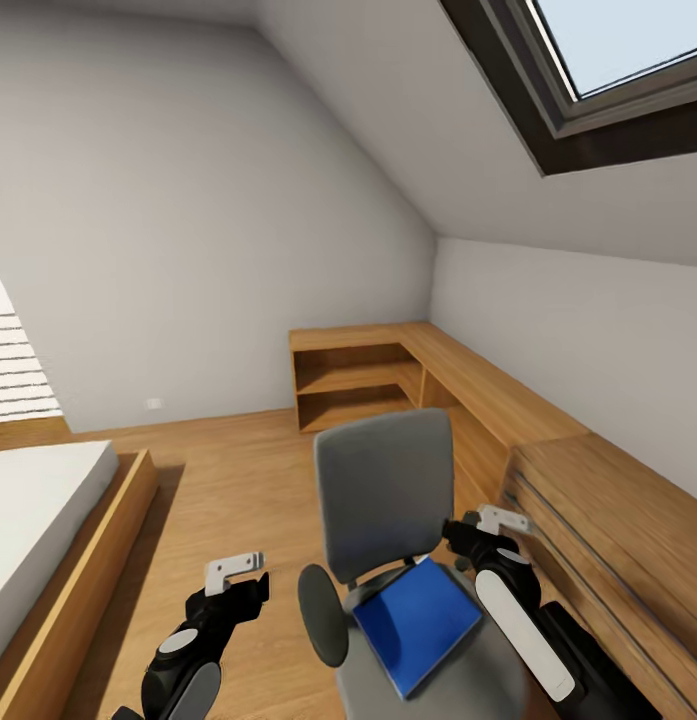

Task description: In the bedroom, organize the workspace by keeping the computer under the desk, ensuring the monitor is on the desk, placing the keyboard on the desk next to the monitor, placing the mouse on the desk next to the keyboard, moving the folder from the swivel chair onto the desk next to the mouse, stacking the notebook on top of the folder with the pen on top of the notebook, and positioning the swivel chair next to the desk.

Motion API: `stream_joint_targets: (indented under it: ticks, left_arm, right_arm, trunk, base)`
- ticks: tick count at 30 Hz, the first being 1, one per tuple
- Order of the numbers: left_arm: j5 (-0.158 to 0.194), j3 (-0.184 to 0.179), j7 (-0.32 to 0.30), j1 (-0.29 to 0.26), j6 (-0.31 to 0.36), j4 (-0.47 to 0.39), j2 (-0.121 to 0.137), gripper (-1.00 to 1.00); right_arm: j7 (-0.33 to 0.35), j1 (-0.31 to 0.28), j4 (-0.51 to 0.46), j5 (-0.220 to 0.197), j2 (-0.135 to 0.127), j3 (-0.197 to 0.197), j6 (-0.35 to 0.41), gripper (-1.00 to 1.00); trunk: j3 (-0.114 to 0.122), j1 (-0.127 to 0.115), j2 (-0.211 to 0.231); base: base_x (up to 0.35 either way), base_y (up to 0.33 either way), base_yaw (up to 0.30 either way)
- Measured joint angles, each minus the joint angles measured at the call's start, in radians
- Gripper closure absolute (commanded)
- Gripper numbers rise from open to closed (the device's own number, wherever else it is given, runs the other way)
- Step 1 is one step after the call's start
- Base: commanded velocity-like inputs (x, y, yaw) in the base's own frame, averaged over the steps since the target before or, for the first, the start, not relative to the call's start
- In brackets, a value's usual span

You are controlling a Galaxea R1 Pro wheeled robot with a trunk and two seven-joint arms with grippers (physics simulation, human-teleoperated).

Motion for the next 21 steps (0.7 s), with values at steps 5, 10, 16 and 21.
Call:
stream_joint_targets:
  ticks: [5, 10, 16, 21]
  left_arm:
    - [0.002, 0.008, 0.0, 0.0, -0.001, -0.003, 0.0, -1.0]
    - [0.004, 0.035, 0.0, 0.0, -0.006, -0.03, 0.0, -1.0]
    - [0.006, 0.156, -0.003, 0.0, -0.001, -0.034, -0.004, -1.0]
    - [0.022, 0.239, -0.005, -0.001, 0.003, -0.033, -0.005, -1.0]
  right_arm:
    - [0.0, 0.0, 0.0, 0.006, 0.0, 0.0, 0.0, -1.0]
    - [0.007, 0.0, 0.002, 0.005, -0.001, -0.001, 0.001, -1.0]
    - [0.009, 0.0, 0.004, 0.008, -0.002, 0.055, -0.001, -1.0]
    - [0.006, 0.0, 0.005, 0.007, 0.0, 0.062, -0.01, -1.0]
  trunk:
    - [0.0, 0.0, 0.0]
    - [0.0, 0.0, 0.0]
    - [-0.016, 0.019, -0.035]
    - [-0.032, 0.038, -0.07]
  base:
    - [0.0, 0.0, 0.243]
    - [0.0, 0.0, 0.041]
    - [0.0, 0.0, 0.0]
    - [0.0, 0.0, 0.0]
